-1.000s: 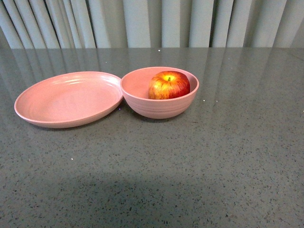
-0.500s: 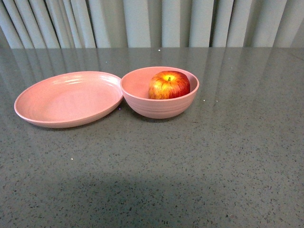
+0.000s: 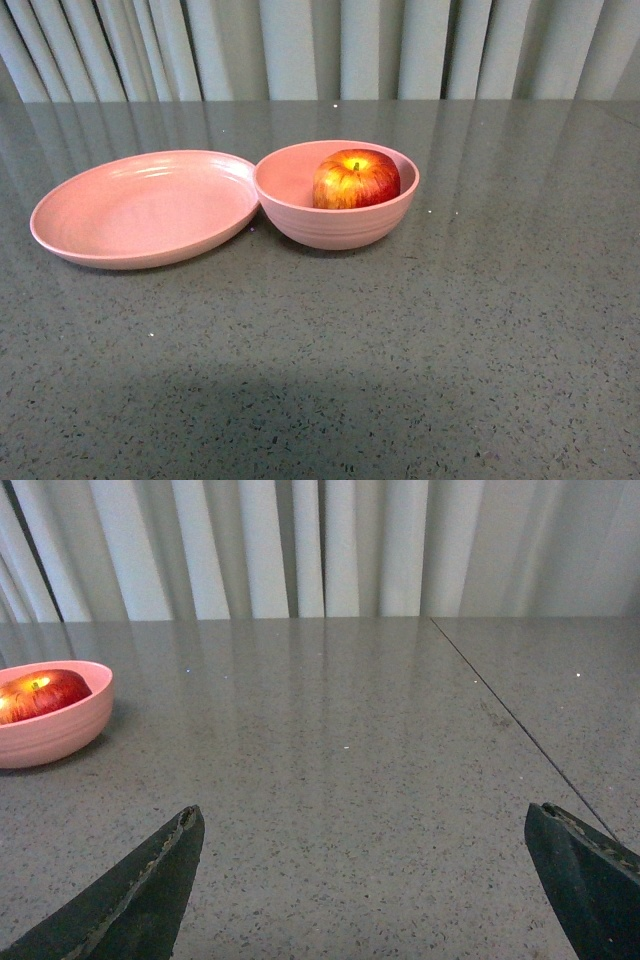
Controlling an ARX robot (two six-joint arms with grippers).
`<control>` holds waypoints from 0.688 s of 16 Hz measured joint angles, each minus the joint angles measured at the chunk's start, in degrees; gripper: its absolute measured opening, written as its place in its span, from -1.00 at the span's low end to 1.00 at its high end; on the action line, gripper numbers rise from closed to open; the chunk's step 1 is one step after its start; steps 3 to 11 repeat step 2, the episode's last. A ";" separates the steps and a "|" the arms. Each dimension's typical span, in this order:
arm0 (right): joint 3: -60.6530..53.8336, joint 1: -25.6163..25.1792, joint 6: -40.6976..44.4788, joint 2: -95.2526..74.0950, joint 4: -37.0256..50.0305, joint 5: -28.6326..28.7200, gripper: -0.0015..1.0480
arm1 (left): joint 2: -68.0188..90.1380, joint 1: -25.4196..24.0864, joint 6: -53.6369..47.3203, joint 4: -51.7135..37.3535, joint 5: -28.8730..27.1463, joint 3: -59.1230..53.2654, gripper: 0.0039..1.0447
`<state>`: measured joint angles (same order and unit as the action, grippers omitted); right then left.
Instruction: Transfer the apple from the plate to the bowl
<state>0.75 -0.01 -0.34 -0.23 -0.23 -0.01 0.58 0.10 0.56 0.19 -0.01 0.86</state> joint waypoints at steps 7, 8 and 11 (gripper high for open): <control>0.00 0.00 0.02 0.00 0.00 0.00 0.87 | 0.00 0.00 0.00 0.00 0.00 0.00 0.88; 0.00 0.00 0.02 0.00 0.00 0.00 0.87 | 0.00 0.00 0.00 0.00 0.00 0.00 0.88; 0.00 0.00 0.02 0.00 0.00 0.00 0.87 | 0.00 0.00 0.00 0.00 0.00 0.00 0.88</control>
